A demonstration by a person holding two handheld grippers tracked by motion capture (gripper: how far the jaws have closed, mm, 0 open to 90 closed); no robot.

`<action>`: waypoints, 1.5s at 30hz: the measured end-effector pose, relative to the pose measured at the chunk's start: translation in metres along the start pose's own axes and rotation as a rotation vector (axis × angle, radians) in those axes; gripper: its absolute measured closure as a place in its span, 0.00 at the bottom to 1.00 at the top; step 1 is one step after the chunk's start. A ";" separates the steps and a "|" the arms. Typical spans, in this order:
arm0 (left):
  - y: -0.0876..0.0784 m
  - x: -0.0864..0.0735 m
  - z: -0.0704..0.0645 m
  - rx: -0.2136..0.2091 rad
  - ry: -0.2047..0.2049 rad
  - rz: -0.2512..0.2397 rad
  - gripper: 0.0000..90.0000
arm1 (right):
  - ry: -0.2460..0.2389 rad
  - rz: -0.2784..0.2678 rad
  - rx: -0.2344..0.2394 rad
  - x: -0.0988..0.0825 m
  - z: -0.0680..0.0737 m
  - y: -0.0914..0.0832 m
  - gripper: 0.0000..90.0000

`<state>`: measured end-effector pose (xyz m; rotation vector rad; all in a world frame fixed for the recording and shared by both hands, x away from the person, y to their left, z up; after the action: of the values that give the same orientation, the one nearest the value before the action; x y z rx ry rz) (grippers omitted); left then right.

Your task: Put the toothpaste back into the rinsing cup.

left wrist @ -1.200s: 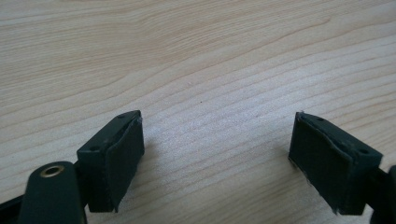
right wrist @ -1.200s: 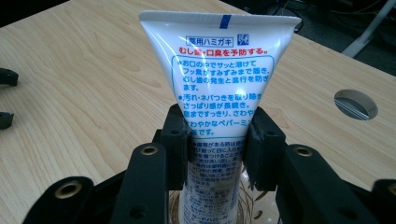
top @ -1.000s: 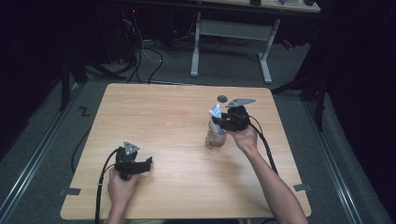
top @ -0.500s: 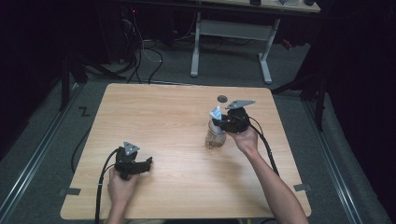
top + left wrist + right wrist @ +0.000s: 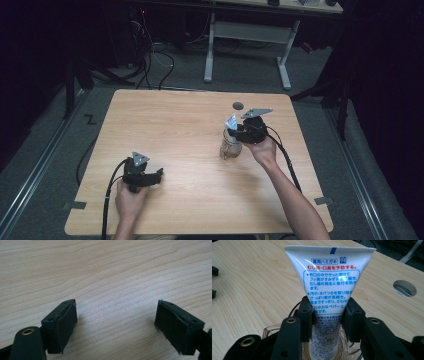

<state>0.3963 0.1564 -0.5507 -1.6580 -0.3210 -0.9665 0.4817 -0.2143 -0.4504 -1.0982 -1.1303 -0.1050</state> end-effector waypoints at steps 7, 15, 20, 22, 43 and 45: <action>0.000 0.000 0.000 0.000 0.000 0.000 0.20 | -0.003 0.003 -0.001 -0.002 0.000 0.000 0.71; 0.000 0.000 0.000 0.000 0.000 0.000 0.20 | 0.011 0.006 0.002 -0.009 -0.001 0.000 0.71; 0.000 0.000 0.000 0.000 0.000 0.000 0.20 | 0.010 0.005 0.004 -0.011 -0.001 -0.002 0.71; 0.000 0.000 0.000 0.000 0.000 0.000 0.20 | 0.015 0.003 0.006 -0.012 -0.002 -0.003 0.71; 0.000 0.000 0.000 0.000 0.000 0.000 0.20 | 0.016 0.019 0.012 -0.017 -0.002 -0.010 0.64; 0.000 0.000 0.000 0.000 0.000 0.000 0.20 | 0.019 0.025 0.010 -0.018 -0.002 -0.010 0.64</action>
<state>0.3963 0.1564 -0.5507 -1.6579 -0.3208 -0.9666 0.4690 -0.2290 -0.4571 -1.0998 -1.0992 -0.0895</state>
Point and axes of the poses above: each handheld gripper's, and its own axes: y roughly forward along the jaws, x roughly out of its top, z roughly to its left, the point moved 2 cm from there along y, roughly forward along the jaws, and after that the axes turned 1 degree about -y, right-handed, at the moved point
